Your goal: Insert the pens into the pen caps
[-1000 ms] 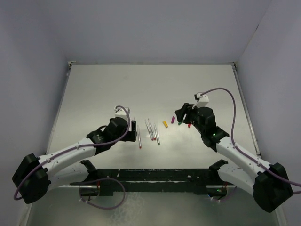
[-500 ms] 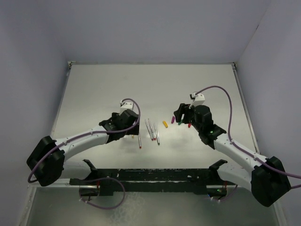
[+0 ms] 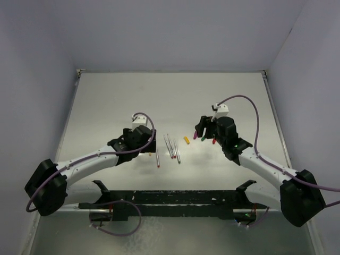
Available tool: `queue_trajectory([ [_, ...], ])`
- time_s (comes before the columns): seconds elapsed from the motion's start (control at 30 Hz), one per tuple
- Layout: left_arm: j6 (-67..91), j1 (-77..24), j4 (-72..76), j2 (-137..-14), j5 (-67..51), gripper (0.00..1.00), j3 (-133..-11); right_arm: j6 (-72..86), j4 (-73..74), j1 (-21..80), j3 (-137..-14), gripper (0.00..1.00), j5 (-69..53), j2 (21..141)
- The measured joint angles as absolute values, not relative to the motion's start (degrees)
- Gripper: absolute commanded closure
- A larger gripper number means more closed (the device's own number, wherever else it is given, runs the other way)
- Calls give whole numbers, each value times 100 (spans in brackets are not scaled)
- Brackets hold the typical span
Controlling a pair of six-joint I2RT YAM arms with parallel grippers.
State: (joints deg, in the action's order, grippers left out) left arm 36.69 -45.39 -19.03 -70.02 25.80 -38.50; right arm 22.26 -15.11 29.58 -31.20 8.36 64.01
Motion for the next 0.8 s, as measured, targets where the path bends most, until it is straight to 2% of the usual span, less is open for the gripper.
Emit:
queue_trajectory([
  [0.47, 3645, -4539, -1857, -6827, 2663, 1, -3846, 2215, -1551, 2985, -3218, 36, 803, 6624],
  [0.67, 3647, -4539, -1844, -6912, 2657, 1, -3846, 2071, -1356, 3452, -3527, 33, 1118, 6726],
  [0.8, 3621, -4539, -1791, -6794, 2565, 1, -3798, 2016, -1332, 3715, -3577, 28, 1280, 6755],
])
